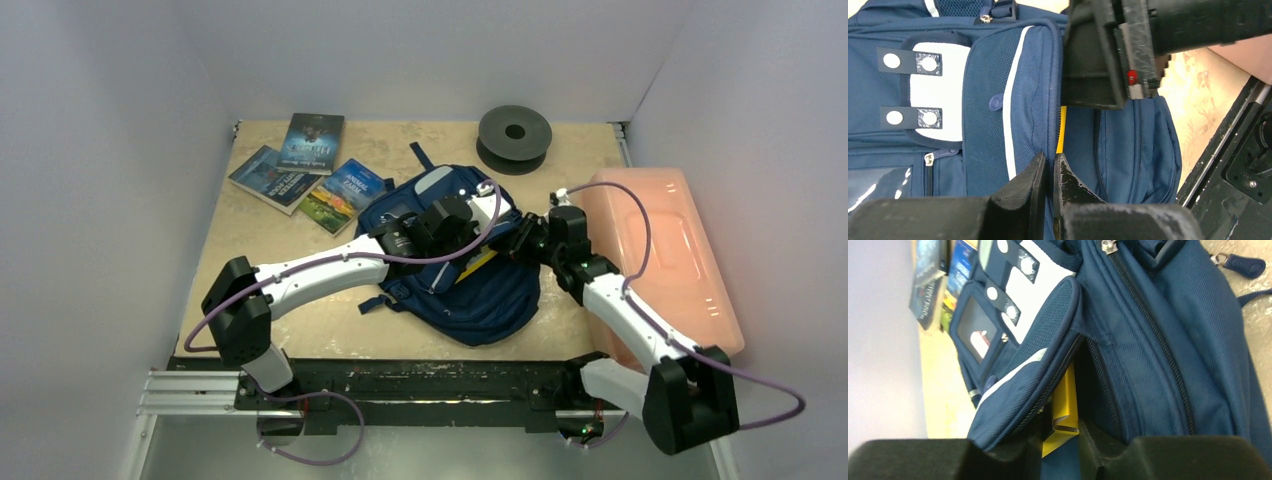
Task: Pack the student bag
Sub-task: Place the stationery in the student bag.
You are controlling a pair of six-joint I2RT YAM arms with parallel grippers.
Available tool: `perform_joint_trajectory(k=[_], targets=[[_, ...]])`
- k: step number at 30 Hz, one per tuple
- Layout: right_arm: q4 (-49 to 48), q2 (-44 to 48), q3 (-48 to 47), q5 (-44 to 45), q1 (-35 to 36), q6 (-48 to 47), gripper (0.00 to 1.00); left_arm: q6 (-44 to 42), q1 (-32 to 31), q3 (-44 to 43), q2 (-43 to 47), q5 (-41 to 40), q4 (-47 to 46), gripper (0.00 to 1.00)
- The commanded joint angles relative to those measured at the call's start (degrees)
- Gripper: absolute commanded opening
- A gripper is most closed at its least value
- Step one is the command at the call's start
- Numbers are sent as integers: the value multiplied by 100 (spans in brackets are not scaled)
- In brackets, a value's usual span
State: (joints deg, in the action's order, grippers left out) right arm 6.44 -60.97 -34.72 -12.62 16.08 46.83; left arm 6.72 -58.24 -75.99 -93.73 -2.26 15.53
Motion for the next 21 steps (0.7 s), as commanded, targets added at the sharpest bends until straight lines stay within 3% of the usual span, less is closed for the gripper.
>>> perform_joint_trajectory(k=[1,5,10,13,17,21], targets=[[400,-622,-770,491,-1,-1297,41,-289,-56,-53,435,400,-813,0],[1619,38,-1112,1243,9,-1889,64,-90,-48,-156,188,477,-819,0],[2688,728,-1390,1244,12,-1998,69,482,-2,-616,-282,796,-499,2],[2851,1199,-1466,1274,173,-2027,69,957,123,-606,-215,854,-298,30],[3160,1293,-1851,1370,575,-2176,70,1888,596,-59,501,1284,-258,58],[2480,885,-1749,1301,1801,-2248,74,2585,1210,1266,1756,1096,33,61]])
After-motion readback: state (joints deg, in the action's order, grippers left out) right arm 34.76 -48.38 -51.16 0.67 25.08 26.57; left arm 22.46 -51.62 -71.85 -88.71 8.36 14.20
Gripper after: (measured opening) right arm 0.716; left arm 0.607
